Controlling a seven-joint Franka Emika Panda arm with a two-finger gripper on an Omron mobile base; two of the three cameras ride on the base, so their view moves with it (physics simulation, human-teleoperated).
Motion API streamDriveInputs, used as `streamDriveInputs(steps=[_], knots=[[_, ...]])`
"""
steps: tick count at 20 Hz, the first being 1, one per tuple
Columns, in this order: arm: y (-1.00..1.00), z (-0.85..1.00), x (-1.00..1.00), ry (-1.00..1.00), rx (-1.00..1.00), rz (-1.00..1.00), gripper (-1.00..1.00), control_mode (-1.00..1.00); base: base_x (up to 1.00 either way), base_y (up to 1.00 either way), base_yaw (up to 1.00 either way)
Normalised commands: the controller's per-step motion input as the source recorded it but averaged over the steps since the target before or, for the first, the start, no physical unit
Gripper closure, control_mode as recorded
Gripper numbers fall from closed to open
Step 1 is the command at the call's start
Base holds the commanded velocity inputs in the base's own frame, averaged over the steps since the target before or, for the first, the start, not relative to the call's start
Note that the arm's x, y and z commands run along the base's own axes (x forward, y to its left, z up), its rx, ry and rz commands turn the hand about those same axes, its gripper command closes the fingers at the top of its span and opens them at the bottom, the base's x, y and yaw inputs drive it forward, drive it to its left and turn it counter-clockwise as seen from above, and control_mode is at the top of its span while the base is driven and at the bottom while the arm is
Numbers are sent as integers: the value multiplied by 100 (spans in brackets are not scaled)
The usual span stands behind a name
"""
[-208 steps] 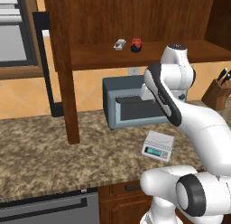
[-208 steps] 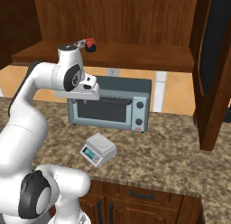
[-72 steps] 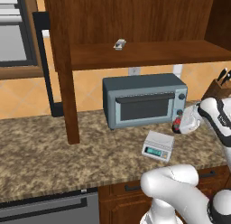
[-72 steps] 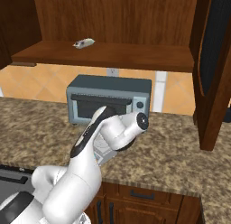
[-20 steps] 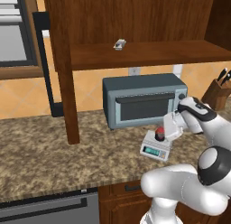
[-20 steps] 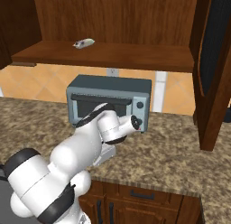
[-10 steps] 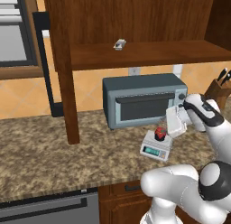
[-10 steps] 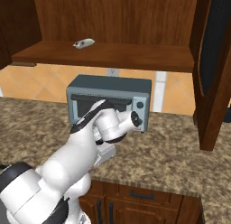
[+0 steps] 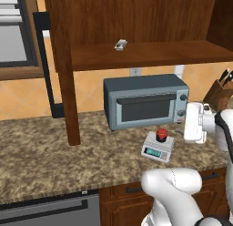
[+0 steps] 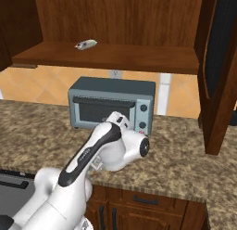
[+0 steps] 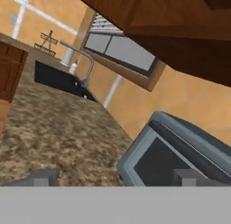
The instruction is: Pick the jam and place it on the digital scale for weighing, and close the cabinet.
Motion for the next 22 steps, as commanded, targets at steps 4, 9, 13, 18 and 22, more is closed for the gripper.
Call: streamDriveInputs(steps=[4,9,13,18,22], knots=[[-54,54,-41,-52,35,-4,-100,-100,0,0,0],[-42,51,-30,-56,23,-10,-100,-100,0,0,0],[-63,27,-28,-26,21,-8,-100,-100,0,0,0],[-64,21,-32,-14,18,-2,-100,-100,0,0,0],[-70,34,-37,-9,19,-3,-100,-100,0,0,0]])
